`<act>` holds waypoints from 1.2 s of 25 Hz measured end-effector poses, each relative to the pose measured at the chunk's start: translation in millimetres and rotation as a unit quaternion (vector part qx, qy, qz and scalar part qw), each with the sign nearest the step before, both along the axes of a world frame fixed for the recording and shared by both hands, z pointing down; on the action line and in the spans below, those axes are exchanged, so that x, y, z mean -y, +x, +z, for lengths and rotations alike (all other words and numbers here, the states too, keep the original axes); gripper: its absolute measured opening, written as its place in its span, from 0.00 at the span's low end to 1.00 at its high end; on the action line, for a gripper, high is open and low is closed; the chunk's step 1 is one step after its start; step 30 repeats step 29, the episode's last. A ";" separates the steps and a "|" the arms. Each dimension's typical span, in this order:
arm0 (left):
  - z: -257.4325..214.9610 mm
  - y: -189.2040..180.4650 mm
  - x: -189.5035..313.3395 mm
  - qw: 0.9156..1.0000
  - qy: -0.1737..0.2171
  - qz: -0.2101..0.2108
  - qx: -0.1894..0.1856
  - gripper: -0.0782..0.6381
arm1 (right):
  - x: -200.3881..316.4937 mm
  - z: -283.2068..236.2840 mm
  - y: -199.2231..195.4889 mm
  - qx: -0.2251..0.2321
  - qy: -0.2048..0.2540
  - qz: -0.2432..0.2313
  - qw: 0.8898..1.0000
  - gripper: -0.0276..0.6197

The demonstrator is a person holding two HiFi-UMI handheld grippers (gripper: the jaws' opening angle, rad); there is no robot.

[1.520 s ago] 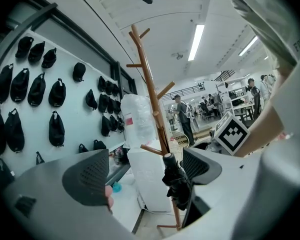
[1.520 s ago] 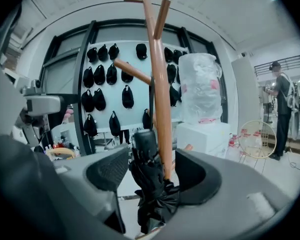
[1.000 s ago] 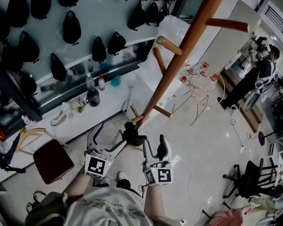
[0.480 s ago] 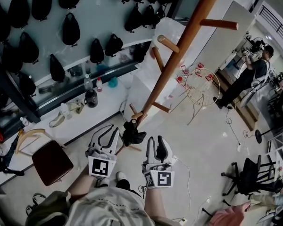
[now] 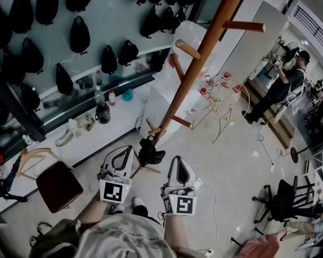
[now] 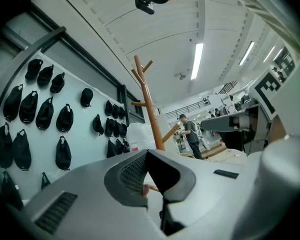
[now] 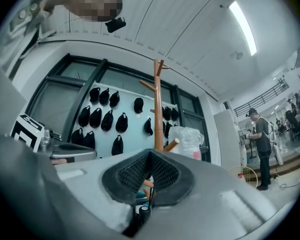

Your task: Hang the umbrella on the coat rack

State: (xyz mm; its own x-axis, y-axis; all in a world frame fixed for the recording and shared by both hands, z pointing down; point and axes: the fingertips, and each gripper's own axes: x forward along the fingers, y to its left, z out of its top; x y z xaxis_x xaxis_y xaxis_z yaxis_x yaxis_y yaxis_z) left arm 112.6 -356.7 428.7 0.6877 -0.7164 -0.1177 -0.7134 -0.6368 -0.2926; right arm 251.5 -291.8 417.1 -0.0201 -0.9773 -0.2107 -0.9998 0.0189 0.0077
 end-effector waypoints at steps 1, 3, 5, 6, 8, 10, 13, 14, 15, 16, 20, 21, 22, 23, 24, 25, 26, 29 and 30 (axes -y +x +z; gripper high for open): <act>-0.7 0.3 -0.6 1.000 0.001 0.001 -0.001 0.12 | -0.4 -4.9 -0.7 -0.001 0.007 0.001 1.000 0.05; -2.5 1.6 -1.9 1.000 0.004 0.003 -0.004 0.12 | -0.1 -17.5 -2.7 -0.006 0.023 0.008 1.000 0.05; -4.6 2.7 -2.6 1.000 0.008 0.006 -0.004 0.12 | -0.5 -19.3 -3.4 -0.027 0.025 0.013 0.999 0.04; -5.7 3.0 -2.7 1.000 0.010 0.007 -0.003 0.12 | -0.8 -18.1 -3.2 -0.034 0.023 0.013 0.999 0.04; -6.7 3.0 -2.9 1.000 0.011 0.008 -0.003 0.12 | -1.2 -16.4 -1.5 -0.036 0.017 0.019 0.999 0.04; -7.3 3.4 -3.4 1.000 0.010 0.008 -0.004 0.12 | -1.0 -17.1 1.2 -0.033 0.012 0.025 0.999 0.04; -7.5 4.8 -3.0 1.000 0.009 0.009 -0.005 0.12 | 0.3 -26.2 1.2 -0.032 0.016 0.024 0.999 0.04; -7.0 5.3 -2.4 1.000 0.008 0.010 -0.006 0.12 | 0.8 -28.0 1.4 -0.029 0.020 0.024 0.999 0.04; -6.5 6.0 -1.7 1.000 0.008 0.010 -0.007 0.12 | 1.2 -29.0 2.0 -0.023 0.024 0.025 0.999 0.04; -6.0 6.6 -0.9 1.000 0.008 0.010 -0.008 0.12 | 1.6 -29.1 2.6 -0.021 0.027 0.025 0.999 0.04; -2.9 8.4 2.8 1.000 0.007 0.009 -0.005 0.12 | 5.7 -28.2 3.2 -0.014 0.029 0.023 0.999 0.04; -2.3 8.6 3.8 1.000 0.007 0.009 -0.004 0.12 | 6.9 -28.0 3.2 -0.014 0.029 0.023 0.999 0.04; -1.6 8.7 4.7 1.000 0.007 0.008 -0.003 0.12 | 7.9 -27.6 3.1 -0.014 0.028 0.022 0.999 0.04; -0.7 8.5 5.6 1.000 0.005 0.007 -0.002 0.12 | 8.8 -27.2 3.0 -0.015 0.028 0.021 0.999 0.04; 0.0 8.3 6.6 1.000 0.003 0.006 -0.002 0.12 | 10.0 -27.0 3.0 -0.015 0.027 0.020 0.999 0.04; 0.1 8.1 7.8 1.000 0.002 0.005 -0.003 0.12 | 11.3 -27.2 3.1 -0.014 0.026 0.019 0.999 0.04; -0.3 8.1 9.1 1.000 0.002 0.004 -0.004 0.12 | 12.7 -27.5 3.4 -0.014 0.026 0.018 0.999 0.04; -1.4 8.1 13.3 1.000 0.002 0.001 -0.005 0.12 | 16.3 -25.9 5.1 -0.020 0.024 0.015 0.999 0.04; -1.4 8.1 13.3 1.000 0.002 0.001 -0.005 0.12 | 16.3 -25.9 5.1 -0.020 0.024 0.015 0.999 0.04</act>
